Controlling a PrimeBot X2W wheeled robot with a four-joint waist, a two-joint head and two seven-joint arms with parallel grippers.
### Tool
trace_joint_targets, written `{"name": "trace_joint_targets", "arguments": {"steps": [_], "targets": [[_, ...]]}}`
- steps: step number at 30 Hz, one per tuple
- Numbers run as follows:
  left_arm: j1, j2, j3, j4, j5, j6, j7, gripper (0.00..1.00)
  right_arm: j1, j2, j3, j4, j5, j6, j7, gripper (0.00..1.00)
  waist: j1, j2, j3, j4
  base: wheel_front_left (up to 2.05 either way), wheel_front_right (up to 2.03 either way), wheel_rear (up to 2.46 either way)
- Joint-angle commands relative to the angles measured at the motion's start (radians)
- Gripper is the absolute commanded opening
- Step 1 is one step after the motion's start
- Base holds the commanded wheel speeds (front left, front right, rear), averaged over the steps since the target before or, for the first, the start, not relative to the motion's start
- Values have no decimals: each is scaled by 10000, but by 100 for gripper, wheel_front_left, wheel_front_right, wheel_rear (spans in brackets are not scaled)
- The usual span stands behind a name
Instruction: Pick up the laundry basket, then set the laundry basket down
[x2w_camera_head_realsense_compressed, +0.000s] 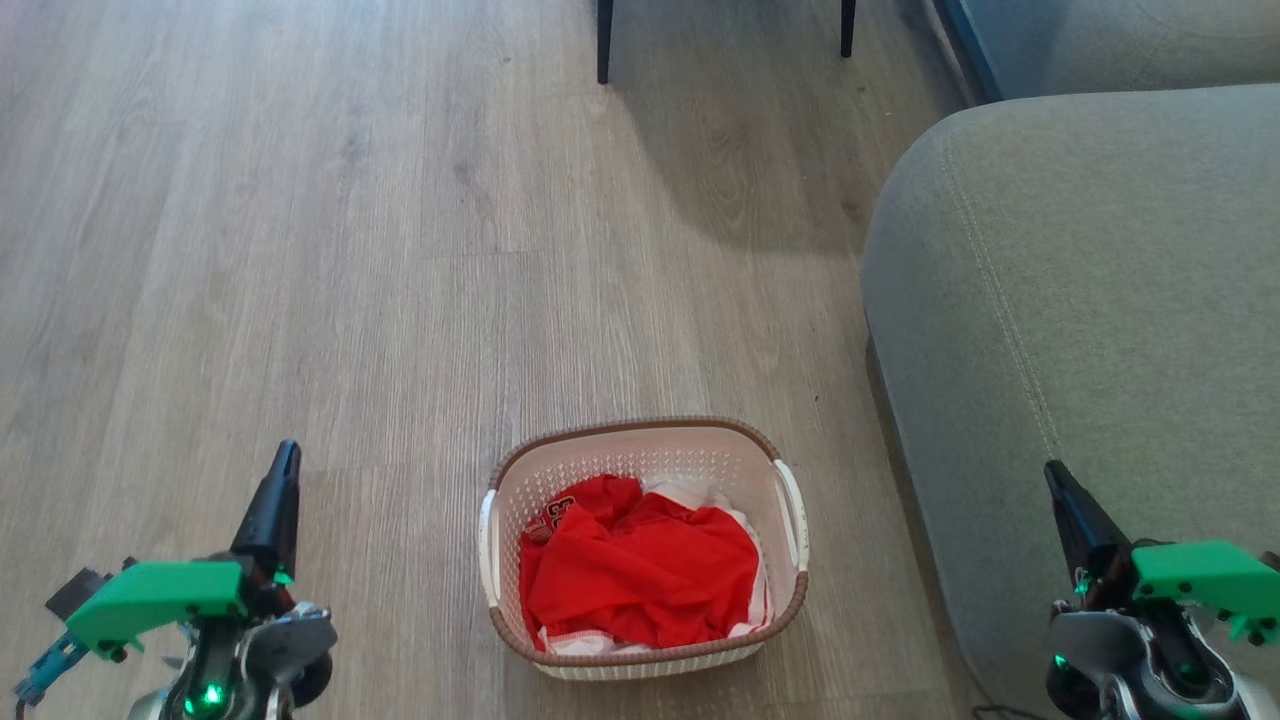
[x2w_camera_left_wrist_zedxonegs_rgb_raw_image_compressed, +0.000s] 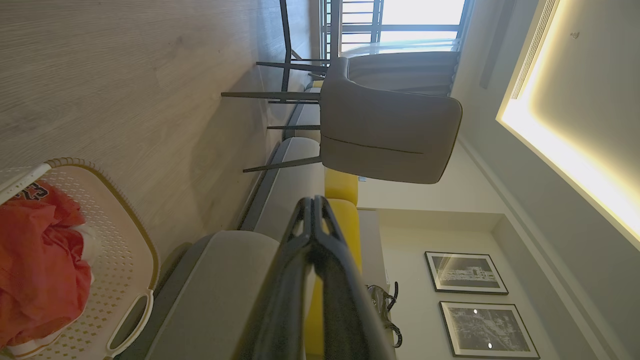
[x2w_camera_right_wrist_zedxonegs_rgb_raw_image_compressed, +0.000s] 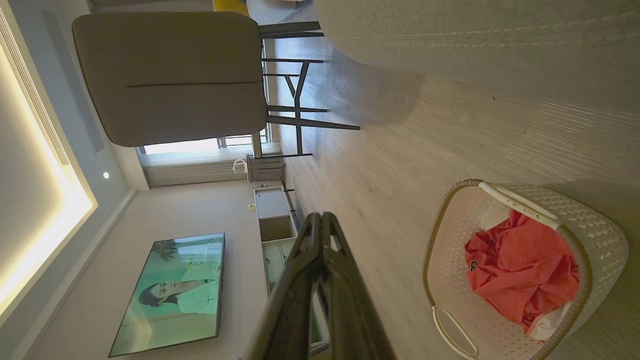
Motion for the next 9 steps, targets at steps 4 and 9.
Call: {"name": "trace_joint_targets", "arguments": {"steps": [4,9], "targets": [[-480,35,344,-297,66,-67,68,0,-490,-32,166,-314,-73,25,68,0,0,0,0,0,0,0,0],[-480,31,349,-297,70,-67,72,0,-491,-26,156,-314,-81,25,76,0,0,0,0,0,0,0,0]]}}
